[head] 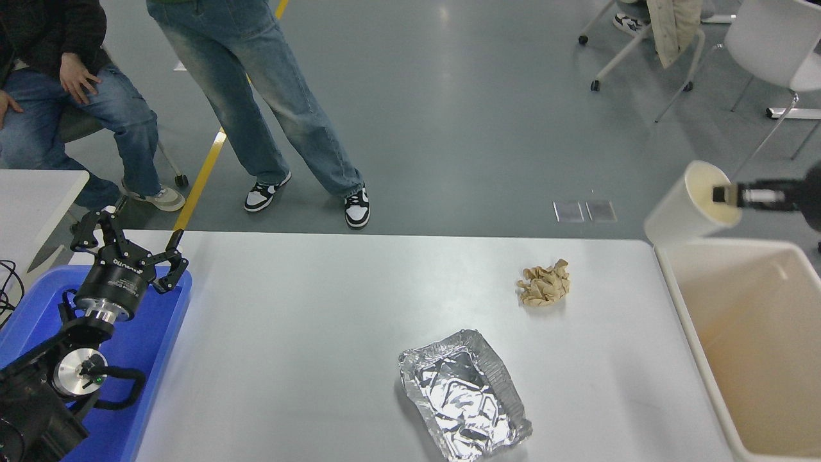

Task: Clean the table surface

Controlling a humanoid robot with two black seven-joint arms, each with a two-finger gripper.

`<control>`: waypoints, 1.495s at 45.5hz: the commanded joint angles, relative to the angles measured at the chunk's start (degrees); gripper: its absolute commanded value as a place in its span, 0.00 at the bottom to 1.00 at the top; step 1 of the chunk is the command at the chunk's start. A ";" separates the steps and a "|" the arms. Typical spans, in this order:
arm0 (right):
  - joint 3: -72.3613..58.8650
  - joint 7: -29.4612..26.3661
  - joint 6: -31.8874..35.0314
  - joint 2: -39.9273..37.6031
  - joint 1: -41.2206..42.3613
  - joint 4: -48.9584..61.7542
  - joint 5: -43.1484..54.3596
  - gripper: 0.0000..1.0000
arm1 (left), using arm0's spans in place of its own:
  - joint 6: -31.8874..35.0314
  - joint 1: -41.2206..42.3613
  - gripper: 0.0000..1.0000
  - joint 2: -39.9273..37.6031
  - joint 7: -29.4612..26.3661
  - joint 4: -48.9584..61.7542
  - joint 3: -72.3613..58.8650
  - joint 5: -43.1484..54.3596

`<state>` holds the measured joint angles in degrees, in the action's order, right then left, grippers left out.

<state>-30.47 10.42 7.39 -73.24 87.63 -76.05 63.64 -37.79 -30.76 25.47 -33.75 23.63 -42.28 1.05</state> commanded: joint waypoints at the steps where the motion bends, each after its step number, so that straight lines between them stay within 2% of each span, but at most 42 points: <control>1: 0.76 0.21 -15.90 1.15 -20.46 8.01 -7.02 0.00 | 0.00 0.00 1.00 0.02 0.00 0.01 0.00 0.01; 5: 1.64 0.21 -22.57 8.69 -30.38 14.76 -16.32 0.00 | 0.00 0.00 1.00 -0.06 0.00 0.01 0.00 0.01; 12: 5.51 0.21 -28.74 18.82 -40.86 24.18 -26.71 0.00 | 0.00 0.00 1.00 0.02 0.00 -0.08 0.00 0.01; 14: 6.65 0.12 -30.40 23.11 -44.98 30.21 -30.39 0.00 | 0.00 0.00 1.00 -0.07 0.00 0.01 0.00 0.01; 17: 6.83 0.12 -30.50 29.27 -48.16 38.58 -33.31 0.00 | 0.00 0.00 1.00 -0.06 0.00 0.01 0.00 0.01; 18: 6.74 0.12 -30.33 33.29 -50.08 45.13 -35.32 0.00 | 0.00 0.00 1.00 -0.07 0.00 0.01 0.00 0.01; 22: 6.74 0.12 -29.28 40.70 -54.40 59.31 -38.59 0.00 | 0.00 0.00 1.00 0.02 0.00 0.01 0.00 0.01; 27: 6.83 -0.23 -23.84 50.28 -56.69 75.83 -39.56 0.00 | 0.00 0.00 1.00 0.02 0.00 0.01 0.00 0.01; 29: 6.92 -0.32 -22.07 52.13 -57.13 79.20 -39.56 0.00 | 0.00 0.00 1.00 -0.07 0.00 0.01 0.00 0.01; 41: 7.18 -1.20 -17.76 53.46 -56.87 79.83 -39.56 0.00 | 0.00 0.00 1.00 -0.07 0.00 0.01 0.00 0.01; 66: 7.53 -1.28 -20.39 53.72 -54.15 80.53 -40.17 0.00 | 0.00 0.00 1.00 0.02 0.00 0.01 0.00 0.01; 67: 7.53 -1.28 -20.74 53.72 -54.15 80.62 -40.17 0.11 | 0.00 0.00 1.00 -0.06 0.00 0.01 0.00 0.01; 68: 7.53 -1.20 -21.36 53.81 -53.97 80.62 -40.17 0.43 | 0.00 0.00 1.00 -0.07 0.00 0.01 0.00 0.01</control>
<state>-23.15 9.20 -12.14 -19.98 32.73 3.83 23.88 -37.80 -30.76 25.42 -33.75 23.64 -42.28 1.05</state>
